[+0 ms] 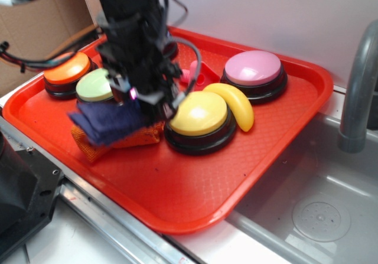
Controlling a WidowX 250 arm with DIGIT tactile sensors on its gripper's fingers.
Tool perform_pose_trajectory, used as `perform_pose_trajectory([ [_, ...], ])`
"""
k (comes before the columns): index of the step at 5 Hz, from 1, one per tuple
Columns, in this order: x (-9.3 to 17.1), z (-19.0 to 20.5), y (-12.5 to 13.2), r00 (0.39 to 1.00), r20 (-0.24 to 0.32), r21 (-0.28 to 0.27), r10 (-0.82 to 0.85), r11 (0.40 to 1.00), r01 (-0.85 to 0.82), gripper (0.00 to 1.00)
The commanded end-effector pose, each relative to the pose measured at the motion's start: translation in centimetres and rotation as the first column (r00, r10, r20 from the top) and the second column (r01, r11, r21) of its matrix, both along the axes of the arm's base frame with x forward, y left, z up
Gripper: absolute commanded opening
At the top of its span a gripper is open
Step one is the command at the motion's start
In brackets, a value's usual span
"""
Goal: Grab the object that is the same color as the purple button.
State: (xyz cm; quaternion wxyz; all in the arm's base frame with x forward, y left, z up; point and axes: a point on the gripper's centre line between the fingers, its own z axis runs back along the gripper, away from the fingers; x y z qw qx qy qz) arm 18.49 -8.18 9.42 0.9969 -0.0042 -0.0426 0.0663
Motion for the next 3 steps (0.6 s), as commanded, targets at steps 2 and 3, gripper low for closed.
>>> perform_pose_trajectory([
  [2,1.7,11.0,7.0,0.99,0.102,0.0,0.093,0.996,-0.094,0.0],
  [3,0.6,11.7,7.5,0.983,0.047,0.024,0.178,0.983,-0.179,0.0],
])
